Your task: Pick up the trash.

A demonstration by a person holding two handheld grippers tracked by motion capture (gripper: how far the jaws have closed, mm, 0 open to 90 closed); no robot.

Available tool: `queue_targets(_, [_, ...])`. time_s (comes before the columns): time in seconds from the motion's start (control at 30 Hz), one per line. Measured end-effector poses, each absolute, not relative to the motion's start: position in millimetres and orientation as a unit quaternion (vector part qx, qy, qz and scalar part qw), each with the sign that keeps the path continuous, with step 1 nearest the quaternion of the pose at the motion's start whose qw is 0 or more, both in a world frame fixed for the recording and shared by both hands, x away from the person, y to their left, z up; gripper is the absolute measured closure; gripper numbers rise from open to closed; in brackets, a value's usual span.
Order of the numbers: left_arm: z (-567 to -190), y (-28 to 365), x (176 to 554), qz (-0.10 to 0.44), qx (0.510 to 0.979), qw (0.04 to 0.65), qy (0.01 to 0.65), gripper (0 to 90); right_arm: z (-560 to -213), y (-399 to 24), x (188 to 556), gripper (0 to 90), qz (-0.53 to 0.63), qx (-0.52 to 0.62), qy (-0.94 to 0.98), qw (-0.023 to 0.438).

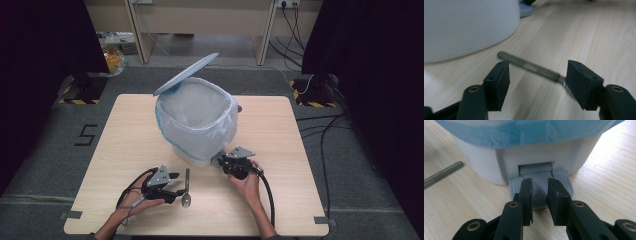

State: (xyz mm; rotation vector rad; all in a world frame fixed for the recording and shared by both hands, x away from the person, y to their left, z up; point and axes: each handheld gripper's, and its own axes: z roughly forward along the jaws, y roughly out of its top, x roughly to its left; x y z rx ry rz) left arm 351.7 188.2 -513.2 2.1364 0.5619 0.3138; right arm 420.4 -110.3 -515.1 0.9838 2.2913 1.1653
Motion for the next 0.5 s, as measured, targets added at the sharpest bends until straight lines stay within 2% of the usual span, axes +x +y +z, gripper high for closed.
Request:
queue_targets(0.23, [-515,171,363,0.101,0.875,0.433,0.189,41.4,-515,-110,420,74.0,0.415,0.351,0.817,0.193])
queue_targets(0.5, [-521,164,372,0.078,0.882,0.424,0.193,43.5,-515,-110,420,74.0,0.415,0.349,0.817,0.194])
